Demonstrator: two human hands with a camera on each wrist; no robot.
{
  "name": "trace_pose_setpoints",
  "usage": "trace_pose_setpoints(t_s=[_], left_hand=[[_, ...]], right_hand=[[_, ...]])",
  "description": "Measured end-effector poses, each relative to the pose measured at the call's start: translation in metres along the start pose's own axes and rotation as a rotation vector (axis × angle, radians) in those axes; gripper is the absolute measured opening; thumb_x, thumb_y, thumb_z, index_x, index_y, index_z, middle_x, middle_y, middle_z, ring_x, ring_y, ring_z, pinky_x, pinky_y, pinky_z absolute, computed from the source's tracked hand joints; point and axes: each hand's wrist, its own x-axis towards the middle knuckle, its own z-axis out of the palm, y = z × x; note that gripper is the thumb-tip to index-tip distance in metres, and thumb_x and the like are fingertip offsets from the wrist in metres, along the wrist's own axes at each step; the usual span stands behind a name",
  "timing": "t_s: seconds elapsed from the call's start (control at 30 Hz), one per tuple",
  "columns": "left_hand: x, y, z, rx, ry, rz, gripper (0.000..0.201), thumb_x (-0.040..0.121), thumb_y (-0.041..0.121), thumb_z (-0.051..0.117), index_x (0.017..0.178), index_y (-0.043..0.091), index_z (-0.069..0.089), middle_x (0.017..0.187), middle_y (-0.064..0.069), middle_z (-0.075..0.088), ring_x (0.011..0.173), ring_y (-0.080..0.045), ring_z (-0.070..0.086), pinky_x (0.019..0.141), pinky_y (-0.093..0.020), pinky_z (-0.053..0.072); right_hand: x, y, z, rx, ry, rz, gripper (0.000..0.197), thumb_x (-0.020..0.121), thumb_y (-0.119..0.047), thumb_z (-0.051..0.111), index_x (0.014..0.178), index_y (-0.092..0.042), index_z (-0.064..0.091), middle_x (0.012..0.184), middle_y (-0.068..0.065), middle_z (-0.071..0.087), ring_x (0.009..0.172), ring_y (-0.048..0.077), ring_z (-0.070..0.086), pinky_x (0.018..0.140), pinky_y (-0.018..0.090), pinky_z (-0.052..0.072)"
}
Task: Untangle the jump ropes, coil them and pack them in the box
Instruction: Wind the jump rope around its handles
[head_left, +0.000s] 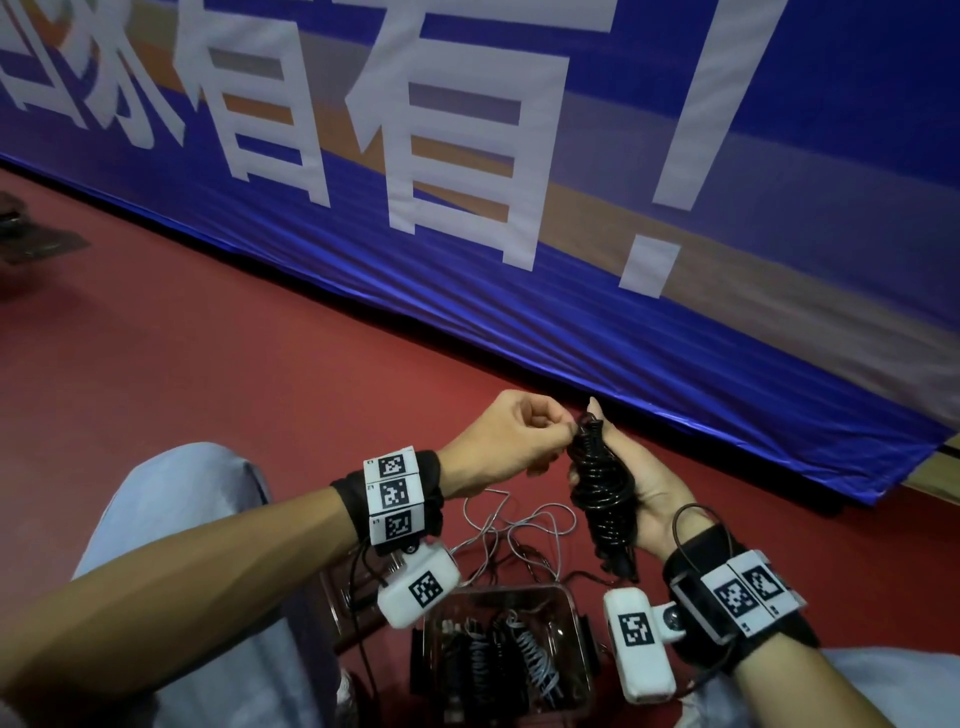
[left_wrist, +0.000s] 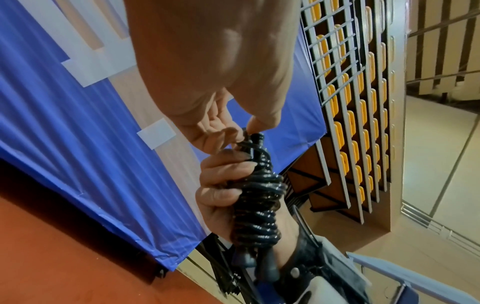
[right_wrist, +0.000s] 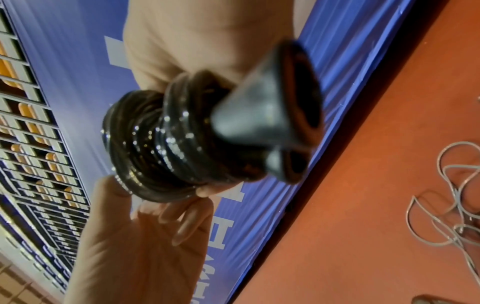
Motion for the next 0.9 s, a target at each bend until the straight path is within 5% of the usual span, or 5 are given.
trace_pose_setpoints(t_s=[0.27,0.47,0.63,0.77,0.9], left_hand=[[-0.002,-0.003,0.000,-0.229,-0.105,-0.156,0.012,0.099,0.004,0.058,0.091,-0.001,0.066,0.064,-0.003,0.043,0.052,-0.009,0.031,0.047,-0.021,0.027],[-0.003,-0.009,0.004,-0.404,-0.131,-0.193,0.016,0.101,0.010,0.056,0.100,-0.003,0.065,0.068,-0.004,0.046,0.050,-0.006,0.038,0.047,-0.017,0.032],[-0.004,-0.016,0.006,-0.466,-0.185,-0.156,0.020,0.098,0.025,0.065,0.100,0.005,0.064,0.079,-0.006,0.044,0.062,-0.009,0.049,0.051,-0.017,0.038],[-0.003,-0.025,0.009,-0.415,-0.137,-0.159,0.014,0.095,0.015,0.066,0.100,0.001,0.064,0.083,-0.009,0.064,0.060,-0.009,0.054,0.044,-0.014,0.032],[0.000,-0.024,0.011,-0.361,-0.088,-0.147,0.018,0.091,0.022,0.070,0.093,0.004,0.067,0.079,-0.008,0.065,0.059,-0.011,0.054,0.044,-0.015,0.031]], right_hand=[[0.004,-0.002,-0.004,-0.039,0.008,0.067,0.041,0.079,-0.050,0.072,0.074,-0.009,0.069,0.057,0.012,0.054,0.035,0.017,0.050,0.033,0.022,0.041],[0.007,0.002,-0.002,0.099,-0.059,0.044,0.045,0.089,-0.042,0.065,0.109,-0.005,0.078,0.065,0.005,0.059,0.044,0.012,0.055,0.040,0.021,0.046],[0.004,-0.001,0.000,0.068,-0.060,0.040,0.044,0.094,-0.044,0.060,0.097,-0.003,0.073,0.064,0.005,0.063,0.042,0.009,0.053,0.039,0.019,0.044],[0.001,0.002,0.006,0.024,-0.053,0.058,0.062,0.101,-0.041,0.051,0.053,-0.011,0.076,0.047,0.000,0.057,0.034,0.007,0.051,0.036,0.017,0.043],[0.008,0.006,0.001,0.014,0.040,0.040,0.056,0.098,-0.058,0.053,0.087,-0.007,0.073,0.057,0.008,0.058,0.040,0.015,0.055,0.039,0.024,0.046]])
